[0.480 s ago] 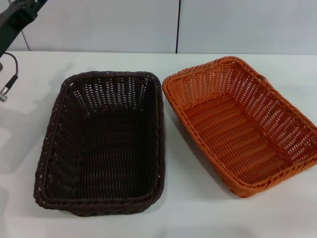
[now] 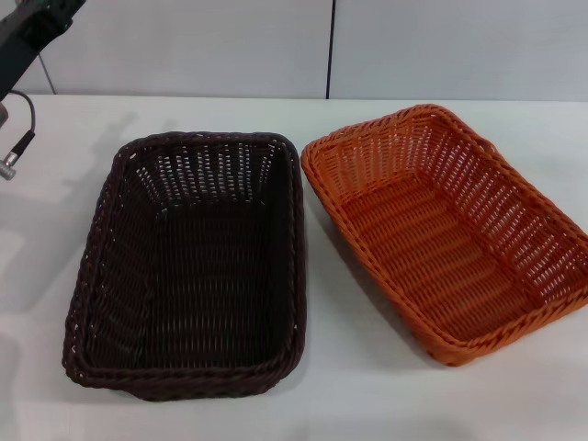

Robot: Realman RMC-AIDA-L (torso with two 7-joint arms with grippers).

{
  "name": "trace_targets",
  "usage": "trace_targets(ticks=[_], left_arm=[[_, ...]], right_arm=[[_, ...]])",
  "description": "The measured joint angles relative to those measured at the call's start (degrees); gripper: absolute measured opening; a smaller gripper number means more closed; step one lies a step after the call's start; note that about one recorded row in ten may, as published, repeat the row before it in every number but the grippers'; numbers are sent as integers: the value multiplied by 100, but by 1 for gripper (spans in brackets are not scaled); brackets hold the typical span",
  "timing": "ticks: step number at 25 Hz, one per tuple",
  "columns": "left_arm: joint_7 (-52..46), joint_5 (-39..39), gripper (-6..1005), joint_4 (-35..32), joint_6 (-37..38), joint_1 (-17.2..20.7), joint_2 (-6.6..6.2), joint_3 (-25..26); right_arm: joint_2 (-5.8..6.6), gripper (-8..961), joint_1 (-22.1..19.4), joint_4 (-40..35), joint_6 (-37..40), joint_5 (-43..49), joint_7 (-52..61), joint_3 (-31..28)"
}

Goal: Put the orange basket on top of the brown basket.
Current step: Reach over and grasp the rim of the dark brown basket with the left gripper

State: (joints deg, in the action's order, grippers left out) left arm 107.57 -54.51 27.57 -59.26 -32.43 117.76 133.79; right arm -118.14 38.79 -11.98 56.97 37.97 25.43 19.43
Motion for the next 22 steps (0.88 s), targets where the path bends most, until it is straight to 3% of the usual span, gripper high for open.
trace_targets(ticks=[3,6,10,13,18,22], left_arm=[[1,-2,843,12,15,-11,0,-9],[-371,-115,844,282,632,-31,-83,-60],[-1032,-521,844,547,821,-31,-300,-195],[-1374,-865,844,759,891,-40,-390,-282],[-2526,-2106,844,1422,1018,-47,-577,-466],[-4232,-3683,844,2220,992,-6,-819,-727]], right_arm=[[18,671,0,6,-46,0,1,-1],[37,671,27,2,-173,0,2,-6],[54,671,41,-7,-236,0,3,-10],[56,671,41,-10,-242,0,-8,-10],[57,671,36,-13,-248,-42,-9,-9],[60,671,33,-15,-257,-107,-1,-9]])
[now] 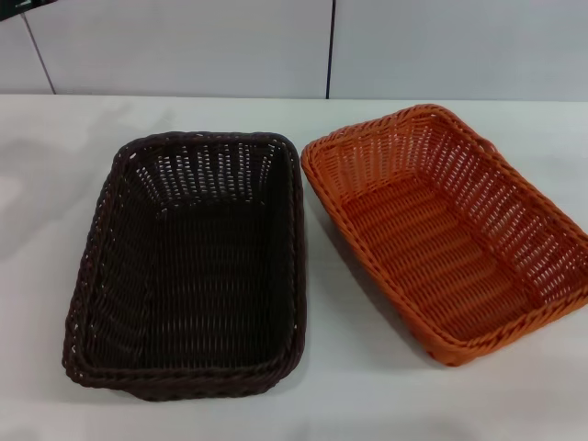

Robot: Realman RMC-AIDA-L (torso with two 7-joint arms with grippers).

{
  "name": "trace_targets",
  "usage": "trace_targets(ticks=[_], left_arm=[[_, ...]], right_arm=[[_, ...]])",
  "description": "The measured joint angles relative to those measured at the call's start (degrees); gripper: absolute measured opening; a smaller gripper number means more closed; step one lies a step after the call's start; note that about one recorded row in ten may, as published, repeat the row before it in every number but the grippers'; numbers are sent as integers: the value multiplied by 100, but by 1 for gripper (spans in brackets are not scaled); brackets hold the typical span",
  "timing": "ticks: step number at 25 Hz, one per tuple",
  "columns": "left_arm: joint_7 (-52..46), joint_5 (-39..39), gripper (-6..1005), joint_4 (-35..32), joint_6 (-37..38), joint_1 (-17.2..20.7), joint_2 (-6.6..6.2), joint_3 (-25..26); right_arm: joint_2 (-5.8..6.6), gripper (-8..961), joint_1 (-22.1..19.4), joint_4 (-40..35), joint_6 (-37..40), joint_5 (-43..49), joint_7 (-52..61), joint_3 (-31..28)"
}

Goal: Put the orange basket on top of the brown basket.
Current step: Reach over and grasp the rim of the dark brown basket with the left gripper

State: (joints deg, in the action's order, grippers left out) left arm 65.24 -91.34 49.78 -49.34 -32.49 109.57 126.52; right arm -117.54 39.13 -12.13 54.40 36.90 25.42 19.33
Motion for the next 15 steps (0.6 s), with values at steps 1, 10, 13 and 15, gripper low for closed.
trace_targets(ticks=[1,10,13,15], left_arm=[[-446,-496,843,247,-46,4,-55,-31],[-3531,-4171,843,1569,-2335,-607,-444,15],[-3953,-4981,843,2038,-3065,-768,-316,-10],[-4163,-5503,843,2311,-3348,-825,-145,-14]], right_arm=[[0,671,0,0,-26,-43,-3,0],[111,671,-50,-14,-282,-204,-36,-13],[129,670,-83,-13,-284,-294,-39,-55],[141,670,-107,-14,-284,-324,-40,-62]])
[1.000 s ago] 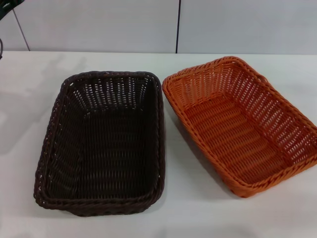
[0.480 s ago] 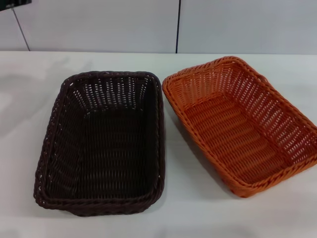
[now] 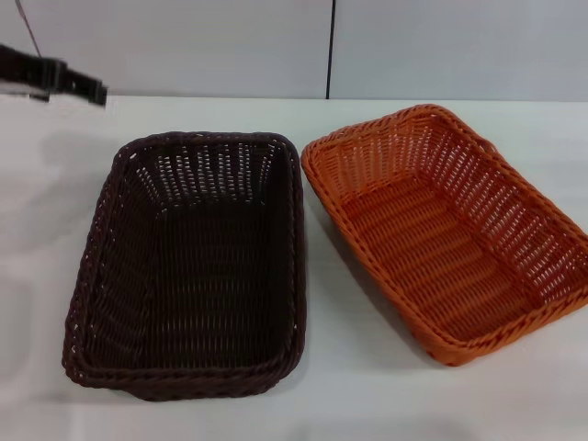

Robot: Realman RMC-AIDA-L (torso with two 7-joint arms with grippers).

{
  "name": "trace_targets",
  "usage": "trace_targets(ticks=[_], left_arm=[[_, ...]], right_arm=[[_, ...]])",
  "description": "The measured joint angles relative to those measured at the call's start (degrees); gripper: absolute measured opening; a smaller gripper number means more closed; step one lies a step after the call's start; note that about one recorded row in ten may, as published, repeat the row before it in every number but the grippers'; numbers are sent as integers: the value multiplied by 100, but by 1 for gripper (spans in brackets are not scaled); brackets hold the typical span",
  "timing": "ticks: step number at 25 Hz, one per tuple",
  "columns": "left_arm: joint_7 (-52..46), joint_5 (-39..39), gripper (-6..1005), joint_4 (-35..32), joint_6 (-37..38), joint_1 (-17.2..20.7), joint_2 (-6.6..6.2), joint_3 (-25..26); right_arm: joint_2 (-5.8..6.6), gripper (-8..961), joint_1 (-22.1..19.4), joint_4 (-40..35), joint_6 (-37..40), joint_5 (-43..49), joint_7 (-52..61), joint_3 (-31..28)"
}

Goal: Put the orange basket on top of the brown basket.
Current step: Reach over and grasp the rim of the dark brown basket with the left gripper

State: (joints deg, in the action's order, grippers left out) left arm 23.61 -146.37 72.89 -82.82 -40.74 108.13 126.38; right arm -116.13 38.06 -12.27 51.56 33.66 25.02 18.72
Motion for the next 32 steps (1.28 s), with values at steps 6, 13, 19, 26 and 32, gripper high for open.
trace_targets(ticks=[6,13,19,26,32], left_arm=[[-214,-613,843,180,-681,-130,354,45],[-386,-740,843,102,-988,-94,536,51],[-476,-877,844,-76,-1048,13,700,50],[-483,-884,844,-225,-976,121,767,47],[-439,-888,844,-635,-781,198,780,18]], right_arm=[[79,670,-11,-6,0,-6,-4,-16],[157,670,10,2,-1,-9,-7,-18],[184,670,39,24,-6,-9,-14,-18],[191,670,94,32,-26,-10,-16,-17],[196,670,178,32,-79,-10,-16,-17]])
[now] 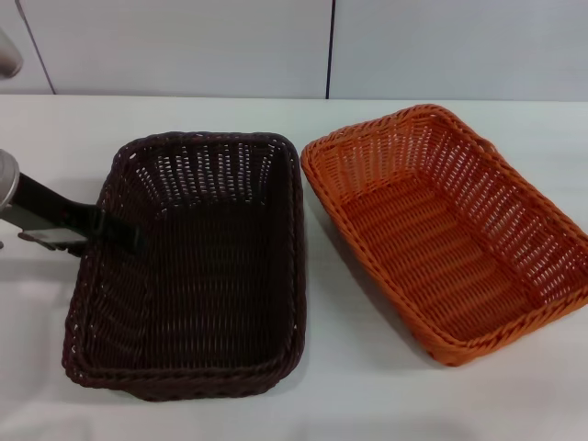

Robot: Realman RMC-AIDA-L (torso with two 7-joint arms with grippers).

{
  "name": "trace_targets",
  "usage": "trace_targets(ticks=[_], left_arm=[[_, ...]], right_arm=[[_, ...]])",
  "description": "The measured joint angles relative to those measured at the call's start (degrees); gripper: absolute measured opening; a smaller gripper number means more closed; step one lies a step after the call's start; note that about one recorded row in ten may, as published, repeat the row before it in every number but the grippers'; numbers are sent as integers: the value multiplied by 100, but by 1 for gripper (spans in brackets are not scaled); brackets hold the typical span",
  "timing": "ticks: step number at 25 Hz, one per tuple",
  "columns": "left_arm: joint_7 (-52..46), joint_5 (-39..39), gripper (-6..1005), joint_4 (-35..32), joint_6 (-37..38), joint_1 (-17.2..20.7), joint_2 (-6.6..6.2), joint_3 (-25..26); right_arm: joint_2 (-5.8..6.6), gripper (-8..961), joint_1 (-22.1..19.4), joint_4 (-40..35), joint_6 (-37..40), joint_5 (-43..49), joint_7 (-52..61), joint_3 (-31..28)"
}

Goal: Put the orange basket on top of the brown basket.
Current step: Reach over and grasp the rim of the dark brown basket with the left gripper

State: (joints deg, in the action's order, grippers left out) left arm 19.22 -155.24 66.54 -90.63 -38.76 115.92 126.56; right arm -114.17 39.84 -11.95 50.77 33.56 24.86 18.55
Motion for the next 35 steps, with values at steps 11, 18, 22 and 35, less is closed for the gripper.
trace_targets(ticks=[11,18,22,35], left_arm=[[115,-14,810,-106,113,44,-39,4],[174,-16,531,-104,124,46,-56,-25],[201,-17,325,-84,120,43,-69,-8],[319,5,193,128,83,17,-105,18]], right_arm=[[6,670,22,0,-71,0,0,0],[6,670,42,-4,-77,1,0,0],[3,670,44,3,-91,1,1,0],[1,670,-6,2,-209,1,1,0]])
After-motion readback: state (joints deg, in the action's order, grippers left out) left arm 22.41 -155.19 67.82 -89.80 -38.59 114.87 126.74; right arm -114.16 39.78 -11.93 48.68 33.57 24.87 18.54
